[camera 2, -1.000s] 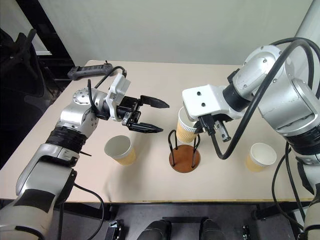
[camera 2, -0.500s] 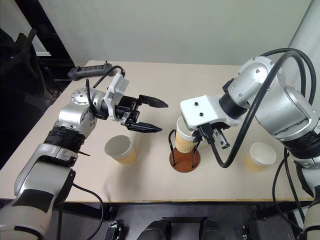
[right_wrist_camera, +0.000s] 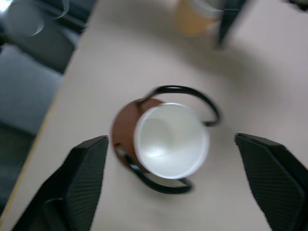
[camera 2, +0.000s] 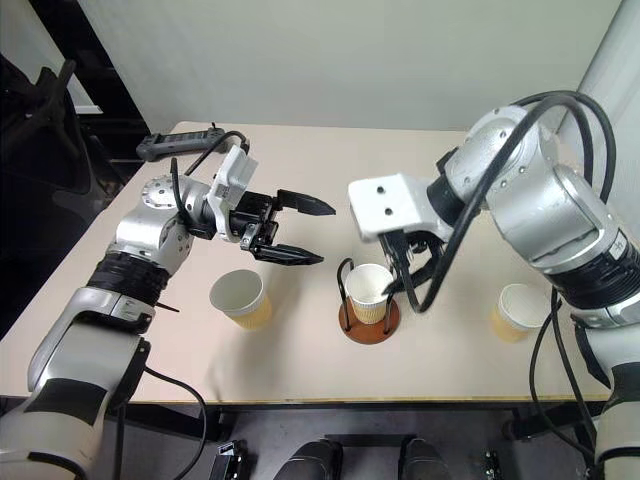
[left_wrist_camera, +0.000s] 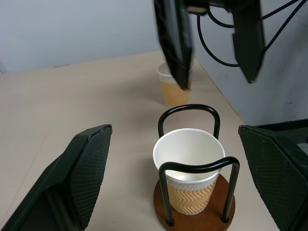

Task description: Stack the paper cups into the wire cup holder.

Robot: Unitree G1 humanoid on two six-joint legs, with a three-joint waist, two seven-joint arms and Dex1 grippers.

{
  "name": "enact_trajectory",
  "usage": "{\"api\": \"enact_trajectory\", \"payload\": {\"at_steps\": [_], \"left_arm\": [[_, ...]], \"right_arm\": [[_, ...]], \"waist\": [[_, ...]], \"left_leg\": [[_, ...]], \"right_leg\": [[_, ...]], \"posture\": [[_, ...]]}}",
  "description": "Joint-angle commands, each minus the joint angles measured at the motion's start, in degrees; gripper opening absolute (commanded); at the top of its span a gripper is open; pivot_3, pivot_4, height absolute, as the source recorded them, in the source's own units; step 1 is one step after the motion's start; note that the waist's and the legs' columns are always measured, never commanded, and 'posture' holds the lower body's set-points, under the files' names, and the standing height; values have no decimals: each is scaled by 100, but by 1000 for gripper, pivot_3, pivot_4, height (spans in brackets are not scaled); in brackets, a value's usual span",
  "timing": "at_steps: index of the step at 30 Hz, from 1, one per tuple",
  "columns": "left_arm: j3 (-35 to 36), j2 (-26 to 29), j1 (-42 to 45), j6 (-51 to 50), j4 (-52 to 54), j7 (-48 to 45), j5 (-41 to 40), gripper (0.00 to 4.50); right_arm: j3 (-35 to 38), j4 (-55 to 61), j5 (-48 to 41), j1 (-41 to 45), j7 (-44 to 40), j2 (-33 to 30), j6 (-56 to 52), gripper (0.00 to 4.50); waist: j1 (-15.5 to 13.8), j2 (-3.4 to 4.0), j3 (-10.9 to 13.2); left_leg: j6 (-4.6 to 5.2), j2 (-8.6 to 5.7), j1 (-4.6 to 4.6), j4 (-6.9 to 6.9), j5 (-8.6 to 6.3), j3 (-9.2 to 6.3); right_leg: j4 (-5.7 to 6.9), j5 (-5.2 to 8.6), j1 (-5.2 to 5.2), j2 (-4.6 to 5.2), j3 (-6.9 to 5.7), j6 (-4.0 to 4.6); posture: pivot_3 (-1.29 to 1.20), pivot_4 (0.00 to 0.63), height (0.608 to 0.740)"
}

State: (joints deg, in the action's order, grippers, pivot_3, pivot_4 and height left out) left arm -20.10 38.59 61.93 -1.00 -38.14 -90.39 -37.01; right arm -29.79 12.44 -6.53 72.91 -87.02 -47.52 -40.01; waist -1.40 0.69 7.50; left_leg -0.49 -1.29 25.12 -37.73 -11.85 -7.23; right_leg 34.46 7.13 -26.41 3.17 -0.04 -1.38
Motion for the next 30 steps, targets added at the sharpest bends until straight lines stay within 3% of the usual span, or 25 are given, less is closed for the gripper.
{"api": "enact_trajectory", "payload": {"at_steps": [1, 11, 21, 30], "left_arm": [[232, 195, 101, -74, 161, -211, -38, 4500], [461, 591, -201, -693, 469, -211, -144, 4500], [762, 1245, -852, -1089, 1105, -211, -156, 4500], [-118, 2403, -477, -413, 931, -211, 32, 4500]], "right_arm": [[696, -359, -86, 253, 392, 38, -306, 4242], [2031, -783, -1046, -1025, 813, 26, -623, 4242], [2225, -707, -1549, -1570, 1021, 111, -679, 4242], [2087, -868, -1605, -1486, 988, 78, -630, 4242]], "waist": [[2, 0, 0], [1, 0, 0], [32, 0, 0], [13, 0, 0]], "left_leg": [[-1, 1, 0, -4, -1, 0], [0, -4, 7, -23, -8, 1], [-2, 0, 2, -21, -7, 3], [-8, -3, 3, -18, -12, -11]], "right_leg": [[3, 0, 0, 0, 0, 0], [6, 7, 1, 0, 4, 1], [24, 11, -2, -4, 5, -5], [24, 20, -3, -6, 9, 9]], "posture": [[0, 150, 740], [0, 150, 740], [0, 150, 740], [0, 150, 740]]}}
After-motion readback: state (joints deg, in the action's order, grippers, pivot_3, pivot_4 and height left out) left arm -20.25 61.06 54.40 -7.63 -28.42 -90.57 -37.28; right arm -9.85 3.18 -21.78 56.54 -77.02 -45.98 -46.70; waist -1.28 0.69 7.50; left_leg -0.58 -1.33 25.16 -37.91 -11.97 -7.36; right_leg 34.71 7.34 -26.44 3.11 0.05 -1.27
